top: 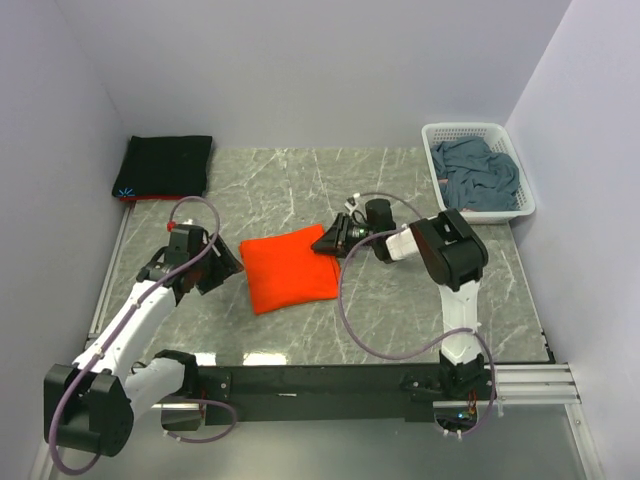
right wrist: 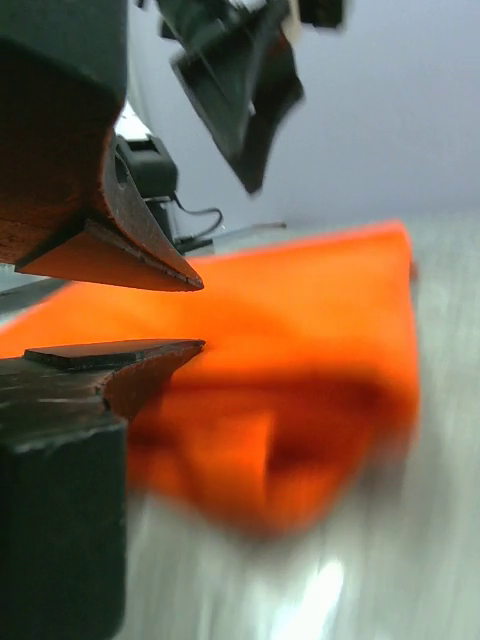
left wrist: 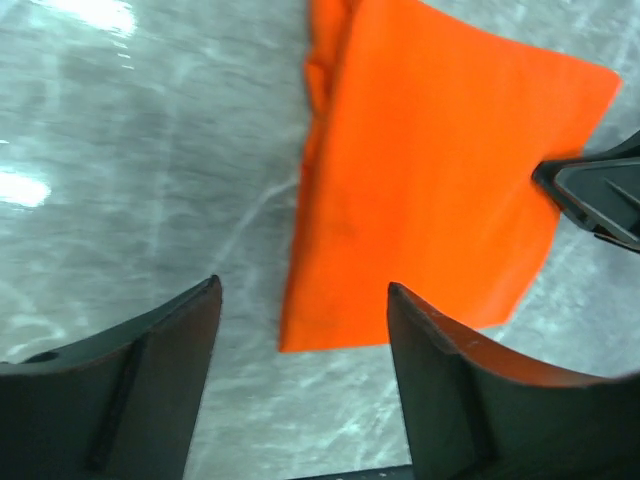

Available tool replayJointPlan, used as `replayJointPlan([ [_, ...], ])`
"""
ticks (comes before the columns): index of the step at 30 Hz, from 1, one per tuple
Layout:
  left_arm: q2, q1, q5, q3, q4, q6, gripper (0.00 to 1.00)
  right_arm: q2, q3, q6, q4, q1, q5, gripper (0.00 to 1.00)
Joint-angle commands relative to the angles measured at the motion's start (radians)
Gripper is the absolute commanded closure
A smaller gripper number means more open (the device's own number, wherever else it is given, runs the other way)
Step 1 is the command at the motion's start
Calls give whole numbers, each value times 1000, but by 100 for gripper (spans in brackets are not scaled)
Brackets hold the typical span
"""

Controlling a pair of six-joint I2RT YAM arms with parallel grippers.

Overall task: Fold and stack the t-shirts
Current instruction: Fold the tshirt, then neatly place the folded tshirt to the corner

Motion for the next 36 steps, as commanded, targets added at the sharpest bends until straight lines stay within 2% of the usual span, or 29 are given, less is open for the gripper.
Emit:
replayJointPlan([
  [1, -27, 36, -24, 44, -39, 67, 26, 33, -3, 8, 44, -37, 36, 67],
  [6, -52, 104, -10, 45, -18, 111, 23, 16, -12, -106, -79, -81, 34, 67],
  [9, -55, 130, -25, 65, -16, 139, 20, -120, 9, -268, -289, -78, 95, 66],
  [11, -58, 136, -45, 76, -18, 150, 13, -189, 23, -362, -419, -65, 135, 66],
  [14, -75, 141, -70, 73, -14, 153, 5, -318, 58, -484, -611, -27, 255, 63],
  [16, -73, 142, -134, 70, -28, 145, 1, -395, 84, -569, -770, 40, 403, 60],
  [18, -61, 142, -154, 65, -36, 133, 1, -456, 115, -626, -878, 135, 558, 53],
  [21, -45, 147, -196, 68, -53, 119, 1, -497, 158, -652, -978, 246, 686, 49],
  [24, -47, 165, -285, 65, -85, 81, 1, -502, 204, -673, -1027, 396, 793, 48],
  [25, -47, 180, -292, 65, -88, 73, 0, -498, 219, -681, -1038, 483, 866, 48],
  [28, -41, 234, -265, 59, -73, 76, 1, -446, 300, -721, -1081, 627, 954, 48],
  [31, -13, 292, -182, 50, -50, 88, 0, -358, 394, -741, -1116, 694, 972, 48],
  [36, 43, 319, -141, 52, -47, 98, 1, -185, 566, -781, -1188, 797, 1027, 48],
])
